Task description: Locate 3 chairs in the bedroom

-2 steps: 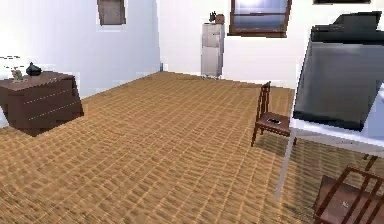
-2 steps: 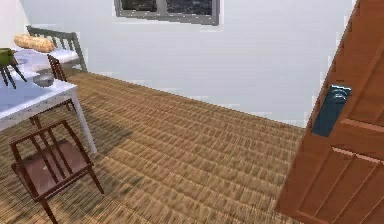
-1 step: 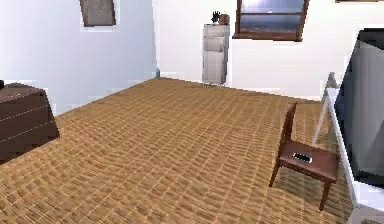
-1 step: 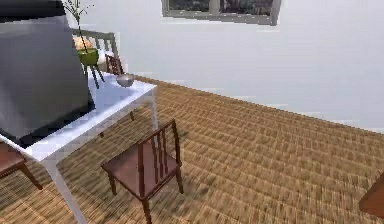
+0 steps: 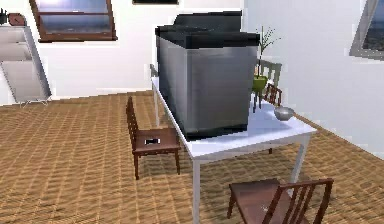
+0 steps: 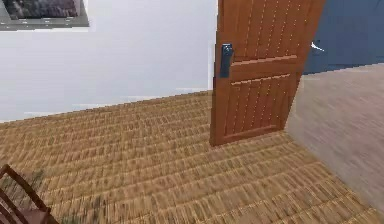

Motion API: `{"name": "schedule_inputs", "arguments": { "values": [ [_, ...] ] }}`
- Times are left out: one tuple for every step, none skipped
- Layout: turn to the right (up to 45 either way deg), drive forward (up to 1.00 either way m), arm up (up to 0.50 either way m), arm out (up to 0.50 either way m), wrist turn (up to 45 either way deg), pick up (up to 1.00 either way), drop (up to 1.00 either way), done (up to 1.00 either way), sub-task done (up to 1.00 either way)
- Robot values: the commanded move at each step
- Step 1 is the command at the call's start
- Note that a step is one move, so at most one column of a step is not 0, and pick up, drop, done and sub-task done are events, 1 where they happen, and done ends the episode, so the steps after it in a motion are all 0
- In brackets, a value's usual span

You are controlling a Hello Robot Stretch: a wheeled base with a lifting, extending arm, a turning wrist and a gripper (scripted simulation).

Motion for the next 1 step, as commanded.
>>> {"name": "schedule_inputs", "arguments": {
  "values": [
    [27.0,0.0,0.0,0.0,0.0,0.0,0.0,0.0,0.0]
  ]
}}
